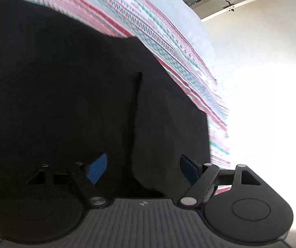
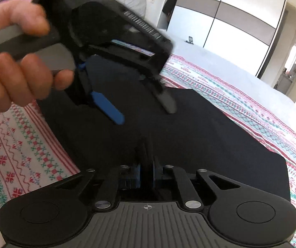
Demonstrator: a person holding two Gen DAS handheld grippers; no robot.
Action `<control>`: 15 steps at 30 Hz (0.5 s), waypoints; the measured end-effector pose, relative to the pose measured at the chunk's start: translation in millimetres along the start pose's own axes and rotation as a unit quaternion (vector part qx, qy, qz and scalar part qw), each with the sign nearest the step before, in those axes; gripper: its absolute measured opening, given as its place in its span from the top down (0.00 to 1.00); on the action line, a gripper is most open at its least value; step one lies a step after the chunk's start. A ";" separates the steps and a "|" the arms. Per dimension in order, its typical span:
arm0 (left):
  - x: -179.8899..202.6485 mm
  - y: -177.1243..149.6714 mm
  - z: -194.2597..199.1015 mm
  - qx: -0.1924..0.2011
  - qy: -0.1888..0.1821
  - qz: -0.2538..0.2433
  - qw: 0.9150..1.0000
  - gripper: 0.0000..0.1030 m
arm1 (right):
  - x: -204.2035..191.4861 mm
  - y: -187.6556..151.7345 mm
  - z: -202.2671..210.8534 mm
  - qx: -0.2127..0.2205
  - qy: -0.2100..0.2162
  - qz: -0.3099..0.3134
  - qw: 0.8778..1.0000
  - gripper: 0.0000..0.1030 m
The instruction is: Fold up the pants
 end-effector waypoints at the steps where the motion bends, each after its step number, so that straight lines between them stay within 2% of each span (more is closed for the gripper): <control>1: 0.4 -0.6 -1.5 -0.007 -0.002 0.004 1.000 0.24 | -0.3 0.8 -0.3 -0.002 0.000 0.004 1.000 0.90; 3: 1.4 -0.9 -8.4 -0.015 0.002 0.006 1.000 0.24 | -4.1 0.7 2.9 -0.001 -0.001 0.007 1.000 0.91; 4: 1.3 -0.7 -11.1 -0.017 0.005 0.008 1.000 0.24 | -4.5 3.9 3.2 0.002 -0.004 0.007 1.000 0.97; 7: 4.6 -2.3 -21.4 -0.021 0.003 0.015 1.000 0.25 | -18.1 17.8 18.9 0.037 -0.016 -0.001 0.999 0.97; 11: 5.8 -6.2 -17.4 -0.002 0.015 0.016 1.000 0.27 | -25.3 28.9 36.7 0.080 -0.019 -0.024 0.996 0.97; 14: 7.4 1.4 -16.2 0.028 0.026 0.000 0.999 0.46 | -35.7 34.9 42.1 0.091 -0.013 -0.025 0.995 0.97; 15: 8.2 4.4 -16.5 0.027 0.026 -0.010 0.999 0.66 | -38.1 37.1 44.1 0.091 -0.010 -0.022 0.996 0.97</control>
Point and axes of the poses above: each gripper's, at about its wrist camera, not at the fingertips, and z roughly against the way its jaws point, x to its right, y to its top, the point moved 2 cm from there along -z, roughly the way its jaws point
